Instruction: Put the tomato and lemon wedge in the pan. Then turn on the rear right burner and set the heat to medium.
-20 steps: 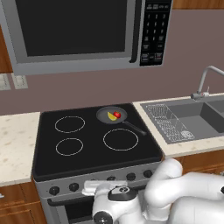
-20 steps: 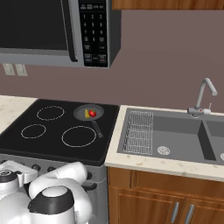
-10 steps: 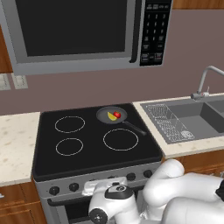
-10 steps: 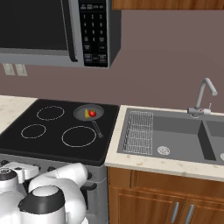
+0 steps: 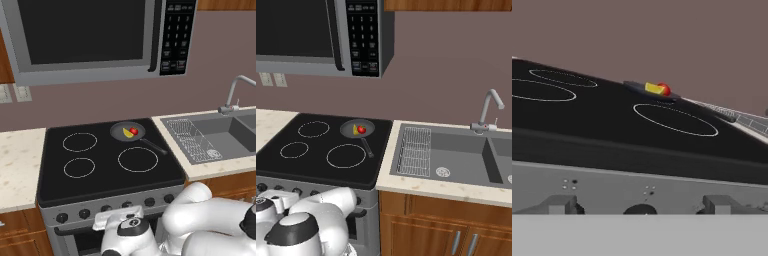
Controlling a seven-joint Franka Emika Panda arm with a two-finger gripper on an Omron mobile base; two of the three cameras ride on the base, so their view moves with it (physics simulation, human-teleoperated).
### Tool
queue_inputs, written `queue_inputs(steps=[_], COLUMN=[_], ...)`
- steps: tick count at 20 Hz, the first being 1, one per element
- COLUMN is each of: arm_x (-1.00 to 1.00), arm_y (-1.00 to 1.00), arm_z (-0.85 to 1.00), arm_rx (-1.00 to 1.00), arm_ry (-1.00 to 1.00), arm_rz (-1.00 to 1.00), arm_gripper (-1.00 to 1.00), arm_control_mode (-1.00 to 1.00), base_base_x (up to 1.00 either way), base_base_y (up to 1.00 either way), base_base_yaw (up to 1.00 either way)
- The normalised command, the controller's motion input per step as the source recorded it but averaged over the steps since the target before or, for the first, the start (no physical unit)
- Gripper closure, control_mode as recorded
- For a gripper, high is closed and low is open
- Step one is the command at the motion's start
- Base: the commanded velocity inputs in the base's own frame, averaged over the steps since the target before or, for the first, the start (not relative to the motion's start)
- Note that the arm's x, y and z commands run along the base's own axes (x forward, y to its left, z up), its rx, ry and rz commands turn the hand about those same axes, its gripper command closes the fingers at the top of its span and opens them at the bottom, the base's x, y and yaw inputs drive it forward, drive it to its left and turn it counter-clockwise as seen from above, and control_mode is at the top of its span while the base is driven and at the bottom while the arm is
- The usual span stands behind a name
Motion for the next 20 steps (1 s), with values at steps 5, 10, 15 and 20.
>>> queue_inputs(steps=[5,10,15,20], arm_x=[0.00,0.00,0.10,0.17], arm_y=[0.03,0.00,0.00,0.00], arm_z=[-0.22,-0.16,-0.03,0.00], arm_rx=[0.00,0.02,0.05,0.06], arm_ry=[-0.05,-0.01,0.00,0.00], arm_rz=[0.11,0.12,0.11,0.07], arm_gripper=[-1.00,-1.00,-1.00,-1.00], arm_control_mode=[-1.00,-1.00,-1.00,-1.00], base_base_x=[0.00,0.00,0.00,0.00], base_base_y=[0.00,0.00,0.00,0.00], base_base_yaw=[0.00,0.00,0.00,0.00])
